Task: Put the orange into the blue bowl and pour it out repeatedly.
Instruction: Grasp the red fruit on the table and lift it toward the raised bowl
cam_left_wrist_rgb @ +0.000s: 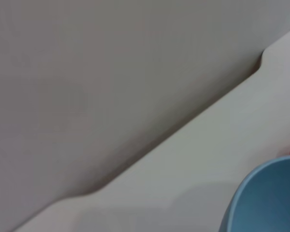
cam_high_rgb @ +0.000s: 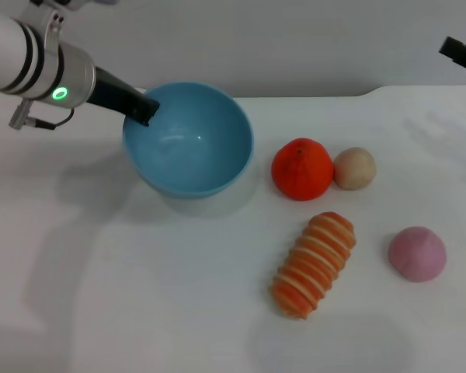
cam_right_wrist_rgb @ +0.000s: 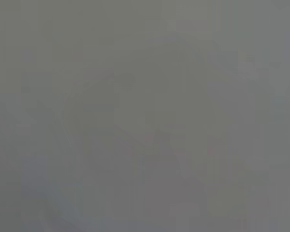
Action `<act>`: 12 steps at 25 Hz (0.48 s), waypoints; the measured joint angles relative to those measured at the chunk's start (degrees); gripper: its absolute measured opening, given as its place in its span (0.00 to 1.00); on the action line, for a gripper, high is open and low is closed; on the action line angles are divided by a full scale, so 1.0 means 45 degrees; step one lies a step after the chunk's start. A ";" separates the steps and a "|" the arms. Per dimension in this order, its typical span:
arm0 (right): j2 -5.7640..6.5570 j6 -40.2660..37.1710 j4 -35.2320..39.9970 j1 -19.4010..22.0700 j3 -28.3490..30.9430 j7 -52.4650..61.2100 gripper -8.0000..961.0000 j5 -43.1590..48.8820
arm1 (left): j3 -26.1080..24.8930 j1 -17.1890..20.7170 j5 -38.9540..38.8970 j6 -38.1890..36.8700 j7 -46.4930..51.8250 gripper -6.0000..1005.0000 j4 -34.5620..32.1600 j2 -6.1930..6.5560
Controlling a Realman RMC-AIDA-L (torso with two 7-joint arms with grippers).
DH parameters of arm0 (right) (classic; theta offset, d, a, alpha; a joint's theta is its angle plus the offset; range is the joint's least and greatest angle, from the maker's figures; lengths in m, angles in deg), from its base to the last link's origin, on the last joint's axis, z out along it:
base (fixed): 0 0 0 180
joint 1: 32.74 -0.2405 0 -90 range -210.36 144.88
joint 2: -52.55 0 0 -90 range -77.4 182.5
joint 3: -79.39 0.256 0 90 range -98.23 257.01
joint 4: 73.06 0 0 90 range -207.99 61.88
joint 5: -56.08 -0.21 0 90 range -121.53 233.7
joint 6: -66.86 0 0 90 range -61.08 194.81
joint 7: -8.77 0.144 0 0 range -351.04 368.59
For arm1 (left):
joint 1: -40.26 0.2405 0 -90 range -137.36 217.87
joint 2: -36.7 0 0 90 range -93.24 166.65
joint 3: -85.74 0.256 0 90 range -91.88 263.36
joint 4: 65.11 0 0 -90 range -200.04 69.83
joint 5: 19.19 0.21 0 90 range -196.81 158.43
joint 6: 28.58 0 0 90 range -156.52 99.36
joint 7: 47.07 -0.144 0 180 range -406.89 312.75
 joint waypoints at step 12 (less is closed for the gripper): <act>-0.0051 0.0259 0.1241 -0.2670 -0.1927 0.4029 0.69 0.6567 | -0.0177 -0.0222 0.0018 0.0076 -0.0003 0.01 -0.0133 -0.0028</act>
